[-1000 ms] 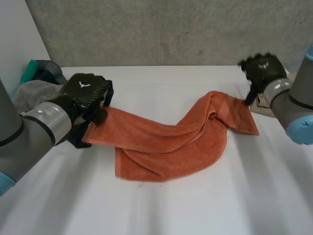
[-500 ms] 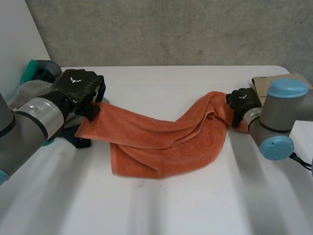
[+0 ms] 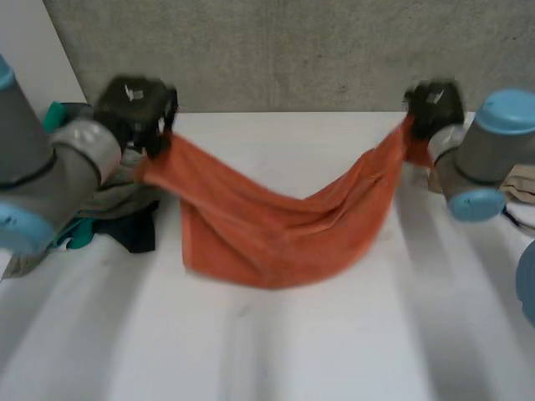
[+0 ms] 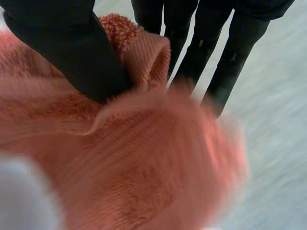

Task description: Fold the laundry.

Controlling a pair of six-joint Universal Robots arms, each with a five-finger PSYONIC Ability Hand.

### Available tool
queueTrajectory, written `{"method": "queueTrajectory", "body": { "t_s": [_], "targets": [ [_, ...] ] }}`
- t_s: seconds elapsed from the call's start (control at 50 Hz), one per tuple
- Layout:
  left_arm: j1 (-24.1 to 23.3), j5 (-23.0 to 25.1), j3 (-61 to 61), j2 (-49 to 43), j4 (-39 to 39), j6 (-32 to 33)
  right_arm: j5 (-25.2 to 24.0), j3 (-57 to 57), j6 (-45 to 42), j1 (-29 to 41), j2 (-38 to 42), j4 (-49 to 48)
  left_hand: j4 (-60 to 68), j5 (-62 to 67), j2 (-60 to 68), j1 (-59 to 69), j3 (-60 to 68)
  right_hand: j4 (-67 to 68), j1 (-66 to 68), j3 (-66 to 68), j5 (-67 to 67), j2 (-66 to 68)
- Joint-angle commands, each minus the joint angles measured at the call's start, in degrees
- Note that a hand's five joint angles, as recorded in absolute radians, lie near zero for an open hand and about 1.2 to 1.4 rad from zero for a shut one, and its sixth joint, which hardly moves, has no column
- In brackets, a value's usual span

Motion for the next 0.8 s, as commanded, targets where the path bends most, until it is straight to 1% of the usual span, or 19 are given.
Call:
{"method": "queueTrajectory", "body": {
  "t_s": [0.02, 0.08, 0.1, 0.14, 0.2, 0.28, 0.3, 0.34, 0.36, 0.42, 0.44, 0.5, 0.52, 0.58, 0.6, 0.68, 0.74, 0.78, 0.8],
  "targets": [
    [-0.4, -9.4, 27.5, -6.4, 4.8, -0.2, 4.1, -13.1, 7.3, -3.2, -0.9, -19.8, 11.3, 13.4, 11.4, 15.0, 11.8, 11.6, 17.6, 12.1, 13.9, 13.5],
    [-0.3, -12.5, 34.3, -6.4, 8.0, -2.7, 4.6, -15.0, 11.7, -4.6, -2.6, -23.6, 11.3, 13.4, 11.4, 15.0, 11.8, 11.6, 17.6, 12.1, 13.9, 13.5],
    [-0.3, -12.8, 35.2, -6.2, 8.4, -3.6, 4.5, -15.1, 12.7, -5.0, -3.0, -23.7, 11.3, 13.4, 11.4, 15.0, 11.8, 11.6, 17.6, 12.1, 13.9, 13.5],
    [-0.3, -13.4, 35.4, -5.6, 9.7, -6.1, 4.3, -14.9, 15.0, -6.0, -4.1, -23.3, 11.3, 13.4, 11.4, 15.0, 11.8, 11.6, 17.6, 12.1, 13.9, 13.5],
    [-0.3, -13.4, 33.1, -4.9, 9.7, -7.9, 3.4, -13.7, 16.8, -6.7, -4.8, -21.8, 11.3, 13.4, 11.4, 15.0, 11.8, 11.6, 17.6, 12.1, 13.9, 13.5],
    [-0.2, -12.2, 25.4, -4.3, 10.2, -8.9, -1.4, -9.0, 20.0, -7.6, -5.9, -16.9, 11.3, 13.4, 11.4, 15.0, 11.8, 11.6, 17.6, 12.1, 13.9, 13.5],
    [-0.3, -11.1, 22.0, -4.4, 10.5, -8.8, -3.9, -6.4, 20.9, -8.0, -6.3, -15.2, 11.3, 13.4, 11.4, 15.0, 11.8, 11.6, 17.6, 12.1, 13.9, 13.5],
    [-0.3, -10.0, 18.7, -4.7, 11.1, -8.7, -6.5, -3.5, 21.3, -8.5, -6.5, -13.4, 11.3, 13.4, 11.4, 15.0, 11.8, 11.6, 17.6, 12.1, 13.9, 13.5],
    [-0.3, -9.2, 15.5, -5.3, 11.9, -8.5, -9.0, -0.6, 21.2, -8.6, -6.5, -11.3, 11.3, 13.4, 11.4, 15.0, 11.8, 11.6, 17.6, 12.1, 13.9, 13.5],
    [-0.3, -8.3, 10.7, -6.9, 13.2, -8.3, -12.2, 4.2, 21.1, -9.0, -6.5, -7.6, 11.3, 13.4, 11.4, 15.0, 11.8, 11.6, 17.6, 12.1, 13.9, 13.5],
    [-0.2, -8.2, 8.0, -8.6, 13.4, -8.0, -13.9, 7.4, 20.9, -9.3, -6.5, -5.2, 11.3, 13.4, 11.4, 15.0, 11.8, 11.6, 17.6, 12.1, 13.9, 13.5],
    [0.1, -8.3, 4.6, -10.8, 13.5, -7.4, -16.6, 11.3, 19.3, -9.9, -6.0, -0.9, 11.3, 13.4, 11.4, 15.0, 11.8, 11.6, 17.6, 12.1, 13.9, 13.5],
    [0.3, -8.3, 2.6, -12.1, 13.0, -7.0, -17.7, 13.8, 17.4, -10.2, -5.7, 2.4, 11.3, 13.4, 11.4, 15.0, 11.8, 11.6, 17.6, 12.1, 13.9, 13.5],
    [0.9, -8.0, 0.0, -13.0, 11.4, -6.6, -19.4, 16.9, 12.7, -10.6, -5.3, 7.7, 11.3, 13.4, 11.4, 15.0, 11.8, 11.6, 17.6, 12.1, 13.9, 13.5],
    [1.0, -7.9, -1.5, -12.9, 10.0, -6.3, -19.6, 18.2, 8.8, -10.9, -5.1, 11.3, 11.3, 13.4, 11.4, 15.0, 11.8, 11.6, 17.6, 12.1, 13.9, 13.5],
    [1.2, -6.7, -4.0, -11.4, 8.2, -5.9, -18.9, 19.5, 0.1, -11.4, -5.2, 19.5, 11.3, 13.4, 11.4, 15.0, 11.8, 11.6, 17.6, 12.1, 13.9, 13.5],
    [1.0, -5.6, -5.2, -9.7, 7.8, -5.8, -18.2, 19.4, -2.3, -11.3, -5.5, 24.4, 11.3, 13.4, 11.4, 15.0, 11.8, 11.6, 17.6, 12.1, 13.9, 13.5],
    [0.9, -5.4, -5.7, -8.8, 7.8, -5.8, -17.8, 19.4, -2.3, -11.2, -5.8, 26.0, 11.3, 13.4, 11.4, 15.0, 11.8, 10.0, 16.1, 10.6, 12.4, 12.0],
    [0.9, -5.1, -6.1, -8.1, 7.8, -5.8, -17.5, 19.6, -2.3, -10.9, -6.0, 26.9, 11.3, 13.4, 11.4, 15.0, 11.8, 2.4, 8.4, 2.9, 4.7, 4.3]
  ]
}}
